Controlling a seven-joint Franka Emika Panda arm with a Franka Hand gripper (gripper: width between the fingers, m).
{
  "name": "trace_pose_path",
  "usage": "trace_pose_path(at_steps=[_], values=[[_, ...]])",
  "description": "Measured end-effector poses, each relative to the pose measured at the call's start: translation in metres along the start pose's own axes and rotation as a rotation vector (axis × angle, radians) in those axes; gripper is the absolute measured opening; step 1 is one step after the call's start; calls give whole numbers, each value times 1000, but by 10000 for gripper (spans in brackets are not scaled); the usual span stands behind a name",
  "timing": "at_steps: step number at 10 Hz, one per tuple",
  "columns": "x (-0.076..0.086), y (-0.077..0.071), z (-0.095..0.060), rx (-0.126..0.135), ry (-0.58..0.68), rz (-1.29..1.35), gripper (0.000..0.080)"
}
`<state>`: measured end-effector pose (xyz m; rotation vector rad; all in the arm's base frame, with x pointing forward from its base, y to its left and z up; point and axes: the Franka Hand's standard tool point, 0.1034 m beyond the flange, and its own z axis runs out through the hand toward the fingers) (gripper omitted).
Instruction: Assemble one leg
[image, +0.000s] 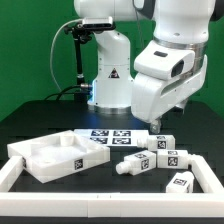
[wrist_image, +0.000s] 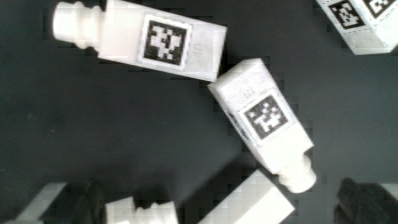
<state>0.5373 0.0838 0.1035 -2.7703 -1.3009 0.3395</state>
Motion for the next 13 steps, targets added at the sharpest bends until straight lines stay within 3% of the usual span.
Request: trace_pose_path(at_steps=[7,8,9,10,12,13], values=[[-1,3,3,5,0,86,649],[3,6,6,13,1,119,649],[4,8,11,38,3,149,649],[-2,15,16,48,14,112,649],[-15,28,27,46,33,-10,649],[-15,35,30,21,61,-124,649]])
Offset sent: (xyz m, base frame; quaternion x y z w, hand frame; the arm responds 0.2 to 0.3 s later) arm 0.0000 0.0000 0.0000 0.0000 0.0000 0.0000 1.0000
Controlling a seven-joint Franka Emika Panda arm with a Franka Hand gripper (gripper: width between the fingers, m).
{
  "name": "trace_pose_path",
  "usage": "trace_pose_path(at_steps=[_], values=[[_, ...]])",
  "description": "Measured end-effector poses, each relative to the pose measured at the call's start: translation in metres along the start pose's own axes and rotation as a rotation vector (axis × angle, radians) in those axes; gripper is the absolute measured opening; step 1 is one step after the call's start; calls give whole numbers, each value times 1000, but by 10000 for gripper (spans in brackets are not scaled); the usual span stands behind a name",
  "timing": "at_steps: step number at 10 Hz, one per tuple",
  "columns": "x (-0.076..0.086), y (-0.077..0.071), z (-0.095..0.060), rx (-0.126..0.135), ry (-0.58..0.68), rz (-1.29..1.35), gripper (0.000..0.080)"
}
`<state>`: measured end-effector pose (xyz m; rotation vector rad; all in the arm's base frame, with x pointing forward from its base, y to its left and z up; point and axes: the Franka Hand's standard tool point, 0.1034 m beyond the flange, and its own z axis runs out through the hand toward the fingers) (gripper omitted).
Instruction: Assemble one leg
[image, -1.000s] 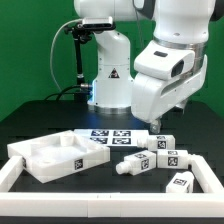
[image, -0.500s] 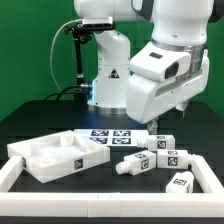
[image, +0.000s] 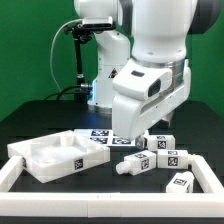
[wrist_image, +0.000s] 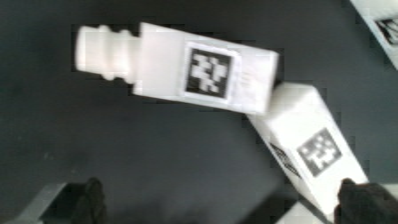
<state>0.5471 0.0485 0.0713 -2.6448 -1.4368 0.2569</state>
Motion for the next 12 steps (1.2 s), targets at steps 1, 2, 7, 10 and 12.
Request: trace_pose_path(at_steps=[1,2,7,10,12], values=[[-1,2,2,-34,28,-70,649],[-2,-2,0,-69,51,-70,649],[-8,-8,-3,-43,42,15,649],[-30,-12,24,-39,66,85,649],[-20,-16,19,-28,56,132,649]])
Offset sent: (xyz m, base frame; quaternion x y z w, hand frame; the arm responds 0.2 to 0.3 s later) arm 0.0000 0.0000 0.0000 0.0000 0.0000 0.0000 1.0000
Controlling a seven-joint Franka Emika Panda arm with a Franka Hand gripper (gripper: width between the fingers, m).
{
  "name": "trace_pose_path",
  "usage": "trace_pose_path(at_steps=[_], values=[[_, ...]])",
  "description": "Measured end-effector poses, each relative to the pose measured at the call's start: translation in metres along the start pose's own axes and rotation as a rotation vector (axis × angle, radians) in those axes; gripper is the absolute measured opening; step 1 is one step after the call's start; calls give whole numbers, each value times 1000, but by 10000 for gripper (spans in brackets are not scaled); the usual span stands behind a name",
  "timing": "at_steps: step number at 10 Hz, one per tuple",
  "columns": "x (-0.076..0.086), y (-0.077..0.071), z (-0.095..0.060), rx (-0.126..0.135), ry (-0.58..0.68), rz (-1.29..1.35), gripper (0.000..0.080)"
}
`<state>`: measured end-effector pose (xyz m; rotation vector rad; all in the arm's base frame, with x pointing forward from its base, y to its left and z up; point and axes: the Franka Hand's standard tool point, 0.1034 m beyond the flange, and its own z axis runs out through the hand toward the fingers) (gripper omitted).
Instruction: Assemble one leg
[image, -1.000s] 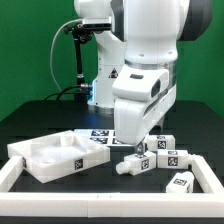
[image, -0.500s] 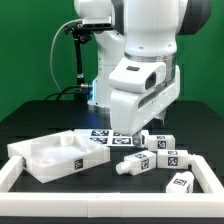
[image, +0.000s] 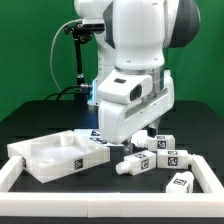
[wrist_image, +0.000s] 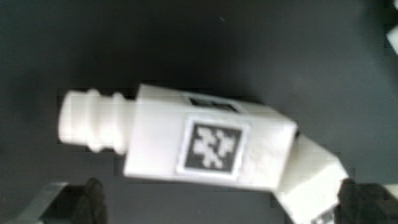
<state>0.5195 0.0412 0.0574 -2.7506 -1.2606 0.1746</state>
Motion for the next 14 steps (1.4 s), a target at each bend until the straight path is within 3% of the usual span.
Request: trace_pose_path(at_steps=[4,6,7,9,14], values=[[-1,1,1,1,0,13,649],[3,-3,-1,-33,37,268,649],[5,-7,1,-25,37,332,649],[8,-7,1,79,53,698,649],[8,-4,2,108,60,1052,649]])
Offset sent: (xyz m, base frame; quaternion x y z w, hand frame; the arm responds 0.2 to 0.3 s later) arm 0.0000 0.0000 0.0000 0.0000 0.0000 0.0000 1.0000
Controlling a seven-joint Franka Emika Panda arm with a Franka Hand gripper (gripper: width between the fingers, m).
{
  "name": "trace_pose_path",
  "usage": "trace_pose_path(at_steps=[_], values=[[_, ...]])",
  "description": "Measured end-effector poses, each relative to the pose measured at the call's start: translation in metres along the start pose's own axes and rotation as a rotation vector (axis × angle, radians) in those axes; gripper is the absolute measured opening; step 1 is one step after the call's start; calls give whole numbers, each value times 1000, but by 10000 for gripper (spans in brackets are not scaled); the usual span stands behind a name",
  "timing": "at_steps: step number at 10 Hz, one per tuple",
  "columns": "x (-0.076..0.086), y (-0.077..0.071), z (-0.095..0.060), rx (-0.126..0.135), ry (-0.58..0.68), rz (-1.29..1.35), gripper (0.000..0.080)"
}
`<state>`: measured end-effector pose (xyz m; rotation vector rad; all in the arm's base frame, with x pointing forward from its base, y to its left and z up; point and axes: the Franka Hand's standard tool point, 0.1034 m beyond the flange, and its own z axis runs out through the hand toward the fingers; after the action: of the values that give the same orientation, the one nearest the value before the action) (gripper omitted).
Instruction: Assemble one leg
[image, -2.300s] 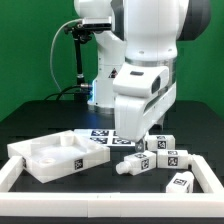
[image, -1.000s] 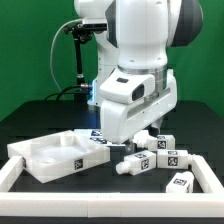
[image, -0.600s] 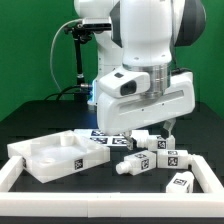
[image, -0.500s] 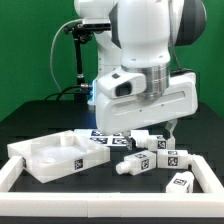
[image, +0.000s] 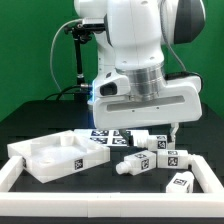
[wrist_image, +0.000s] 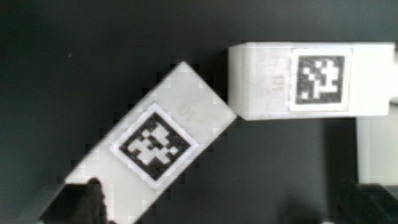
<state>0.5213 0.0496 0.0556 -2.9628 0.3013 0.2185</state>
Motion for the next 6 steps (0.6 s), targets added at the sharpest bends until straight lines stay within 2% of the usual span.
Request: trace_pose_path(at_steps=[1,2,4,6], values=[[2,10,2,0,-2,145,649],[3,14,4,2,-4,274,649],[3,10,15,34,-3,569,649],[2,10,17,38,1,573,649]])
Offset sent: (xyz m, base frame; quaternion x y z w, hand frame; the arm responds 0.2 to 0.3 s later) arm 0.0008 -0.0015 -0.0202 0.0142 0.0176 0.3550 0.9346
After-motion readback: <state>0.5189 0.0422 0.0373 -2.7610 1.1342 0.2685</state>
